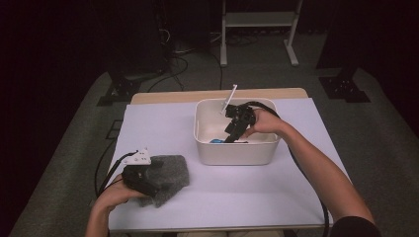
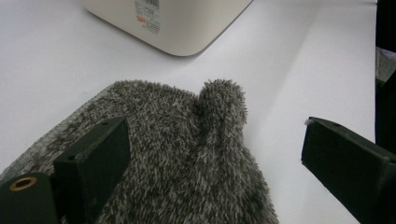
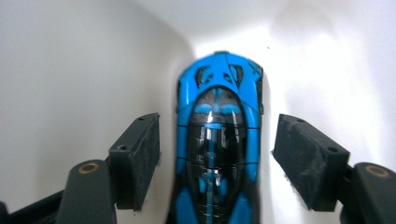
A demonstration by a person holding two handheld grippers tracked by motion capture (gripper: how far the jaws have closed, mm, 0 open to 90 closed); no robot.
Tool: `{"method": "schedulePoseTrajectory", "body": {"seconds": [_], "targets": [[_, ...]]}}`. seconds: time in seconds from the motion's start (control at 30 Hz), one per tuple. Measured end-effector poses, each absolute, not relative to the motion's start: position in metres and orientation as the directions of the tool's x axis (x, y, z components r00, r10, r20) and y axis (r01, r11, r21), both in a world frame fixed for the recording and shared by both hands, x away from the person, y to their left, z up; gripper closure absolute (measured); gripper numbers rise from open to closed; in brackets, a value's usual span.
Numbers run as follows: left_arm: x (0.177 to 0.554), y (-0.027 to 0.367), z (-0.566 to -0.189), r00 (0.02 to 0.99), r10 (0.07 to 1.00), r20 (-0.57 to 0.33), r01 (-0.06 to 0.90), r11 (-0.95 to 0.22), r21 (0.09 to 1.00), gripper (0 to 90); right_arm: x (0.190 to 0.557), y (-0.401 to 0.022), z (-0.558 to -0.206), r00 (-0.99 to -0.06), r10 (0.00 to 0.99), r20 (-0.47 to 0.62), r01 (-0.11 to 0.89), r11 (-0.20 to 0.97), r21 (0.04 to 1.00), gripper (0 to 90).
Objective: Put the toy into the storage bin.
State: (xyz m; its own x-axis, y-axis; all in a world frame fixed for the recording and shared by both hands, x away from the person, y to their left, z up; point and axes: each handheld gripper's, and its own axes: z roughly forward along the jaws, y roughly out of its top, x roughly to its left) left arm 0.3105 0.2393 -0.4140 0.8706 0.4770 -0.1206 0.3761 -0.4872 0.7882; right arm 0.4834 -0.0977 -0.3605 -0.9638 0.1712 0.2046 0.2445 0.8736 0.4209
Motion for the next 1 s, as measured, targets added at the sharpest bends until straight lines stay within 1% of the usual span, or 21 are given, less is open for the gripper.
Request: {"method": "schedulePoseTrajectory", "body": {"seconds": [0.07,0.37,0.67,1.0], "targets": [[0.31,0.239,-0.414,0.87,0.477,-0.123,0.377,-0.484,0.79,7.7,0.483,-0.099,-0.36,-0.965,0.178,0.195,0.245,0.879,0.408,28.8],[0.312,0.236,-0.412,0.875,0.469,-0.121,0.369,-0.484,0.794,7.7,0.481,-0.099,-0.362,-0.965,0.171,0.199,0.241,0.877,0.415,28.8],[0.313,0.234,-0.41,0.878,0.465,-0.116,0.362,-0.483,0.797,7.7,0.475,-0.109,-0.345,-0.969,0.179,0.168,0.239,0.848,0.474,29.0],[0.31,0.232,-0.412,0.88,0.46,-0.114,0.359,-0.489,0.795,7.7,0.466,-0.126,-0.322,-0.966,0.216,0.143,0.259,0.812,0.523,29.0]]}}
